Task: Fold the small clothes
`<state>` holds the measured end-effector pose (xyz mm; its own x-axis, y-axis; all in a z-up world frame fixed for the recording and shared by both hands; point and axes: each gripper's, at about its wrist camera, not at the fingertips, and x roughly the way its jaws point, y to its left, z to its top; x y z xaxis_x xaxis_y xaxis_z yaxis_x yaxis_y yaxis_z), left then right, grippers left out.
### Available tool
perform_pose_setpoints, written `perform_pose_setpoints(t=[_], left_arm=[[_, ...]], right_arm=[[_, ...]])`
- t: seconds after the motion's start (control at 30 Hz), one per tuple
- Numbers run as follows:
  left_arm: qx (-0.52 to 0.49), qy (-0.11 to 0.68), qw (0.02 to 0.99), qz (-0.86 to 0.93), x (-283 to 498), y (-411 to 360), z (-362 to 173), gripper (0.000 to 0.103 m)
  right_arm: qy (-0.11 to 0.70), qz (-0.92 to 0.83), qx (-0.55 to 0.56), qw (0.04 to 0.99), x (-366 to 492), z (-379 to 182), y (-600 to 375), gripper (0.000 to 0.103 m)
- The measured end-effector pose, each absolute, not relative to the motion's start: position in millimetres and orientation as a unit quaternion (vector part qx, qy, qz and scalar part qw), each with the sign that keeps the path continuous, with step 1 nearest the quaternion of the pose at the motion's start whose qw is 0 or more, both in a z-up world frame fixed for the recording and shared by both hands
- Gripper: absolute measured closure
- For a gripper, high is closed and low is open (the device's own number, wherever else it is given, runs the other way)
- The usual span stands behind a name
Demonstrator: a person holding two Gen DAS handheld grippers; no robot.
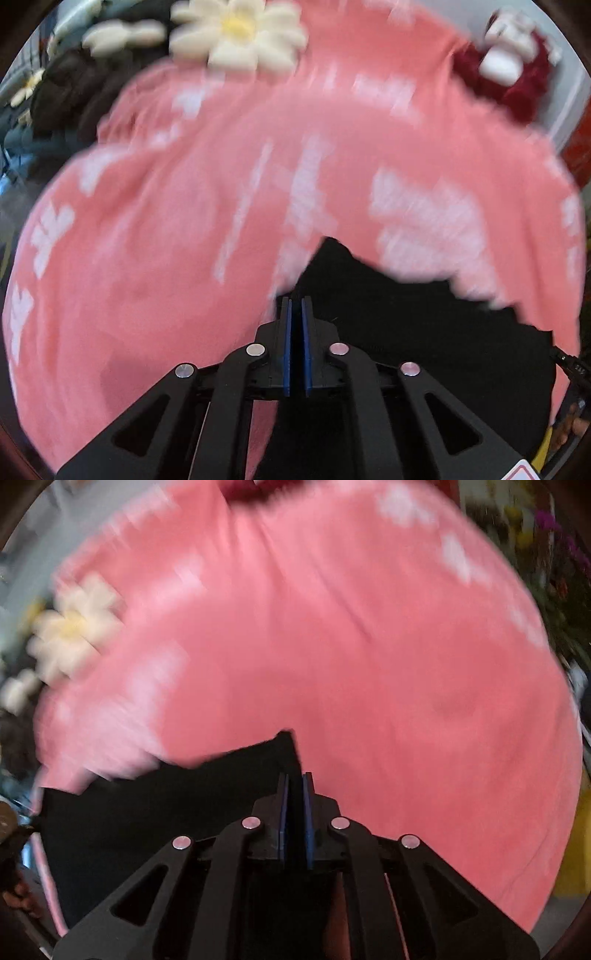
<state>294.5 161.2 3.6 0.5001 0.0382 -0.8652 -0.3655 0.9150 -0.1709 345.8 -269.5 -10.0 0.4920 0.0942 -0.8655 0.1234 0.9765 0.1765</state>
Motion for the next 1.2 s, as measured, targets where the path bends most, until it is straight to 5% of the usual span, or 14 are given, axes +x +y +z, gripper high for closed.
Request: perform_pose_setpoints(t=[0.13, 0.33, 0.47, 0.57, 0.93, 1.07, 1.2], left_arm=[[-0.148, 0.45, 0.872, 0.125, 267.5, 151.7, 20.7, 0.093], [-0.134, 0.469, 0.869, 0.09, 221.7, 120.5, 19.6, 0.083], [-0.111, 0.483, 0.865, 0.076, 198.6, 95.5, 15.7, 0.082], [-0.107, 0.494, 0.86, 0.068, 184.3, 80.7, 10.2, 0.059], [-0.083, 0.527, 0.842, 0.075, 147.3, 63.4, -8.7, 0.058], [-0.072, 0.527, 0.843, 0.076, 140.7, 57.8, -6.0, 0.058], [-0.066, 0.536, 0.838, 0.076, 139.1, 53.2, -11.8, 0.058]], right_arm=[[0.438, 0.022, 0.131, 0.889, 301.6, 22.3, -269.9, 0.096], [0.511, 0.039, 0.086, 0.854, 266.7, -23.2, -258.2, 0.097], [0.465, 0.052, 0.098, 0.879, 234.5, 14.5, -255.5, 0.096], [0.496, 0.042, 0.041, 0.867, 227.0, -2.0, -247.7, 0.096], [0.545, -0.001, 0.069, 0.835, 193.7, -30.5, -276.8, 0.085], [0.498, 0.021, 0.083, 0.863, 188.0, 0.5, -265.3, 0.085], [0.553, 0.021, 0.047, 0.831, 191.9, -34.1, -250.7, 0.086]])
